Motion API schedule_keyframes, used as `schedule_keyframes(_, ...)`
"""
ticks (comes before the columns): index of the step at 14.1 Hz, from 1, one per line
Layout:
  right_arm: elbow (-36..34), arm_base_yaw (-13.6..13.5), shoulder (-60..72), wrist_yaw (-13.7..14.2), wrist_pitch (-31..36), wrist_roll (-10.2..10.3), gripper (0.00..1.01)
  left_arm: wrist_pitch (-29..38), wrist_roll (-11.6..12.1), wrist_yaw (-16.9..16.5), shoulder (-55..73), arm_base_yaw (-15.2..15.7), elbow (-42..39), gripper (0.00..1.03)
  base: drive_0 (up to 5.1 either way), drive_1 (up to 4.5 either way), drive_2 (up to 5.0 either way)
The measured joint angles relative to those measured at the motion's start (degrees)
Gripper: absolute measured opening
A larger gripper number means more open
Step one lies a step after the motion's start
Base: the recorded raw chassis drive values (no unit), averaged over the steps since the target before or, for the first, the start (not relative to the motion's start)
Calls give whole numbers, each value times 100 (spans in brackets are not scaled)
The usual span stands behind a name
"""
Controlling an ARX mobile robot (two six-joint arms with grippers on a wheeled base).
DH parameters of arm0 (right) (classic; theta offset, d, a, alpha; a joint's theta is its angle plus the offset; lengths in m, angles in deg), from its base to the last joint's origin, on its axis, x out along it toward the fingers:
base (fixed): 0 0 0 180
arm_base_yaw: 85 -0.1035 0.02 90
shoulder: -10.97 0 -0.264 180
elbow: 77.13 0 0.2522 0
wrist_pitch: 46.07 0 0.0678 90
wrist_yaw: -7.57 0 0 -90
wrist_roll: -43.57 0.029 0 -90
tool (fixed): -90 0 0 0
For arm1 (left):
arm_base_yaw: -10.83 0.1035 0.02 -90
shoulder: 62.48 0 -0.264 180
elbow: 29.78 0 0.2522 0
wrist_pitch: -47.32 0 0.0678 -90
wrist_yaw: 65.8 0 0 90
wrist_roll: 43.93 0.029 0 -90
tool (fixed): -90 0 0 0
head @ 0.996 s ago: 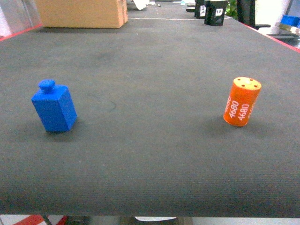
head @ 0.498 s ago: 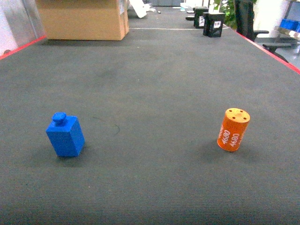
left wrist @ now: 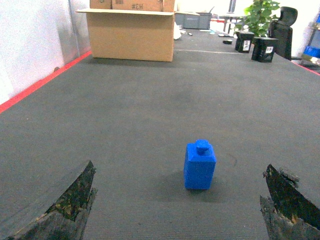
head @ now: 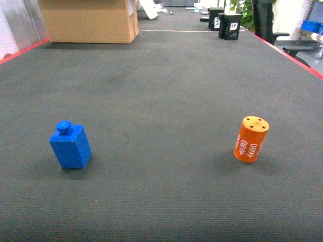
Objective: Sort blue parts and orange caps into right shelf containers
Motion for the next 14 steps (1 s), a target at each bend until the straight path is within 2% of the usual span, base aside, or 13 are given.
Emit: schedule_keyframes(14, 0, 0, 0, 0, 0, -2, 98, 0, -2, 0, 0, 0, 0, 98, 0, 0, 0)
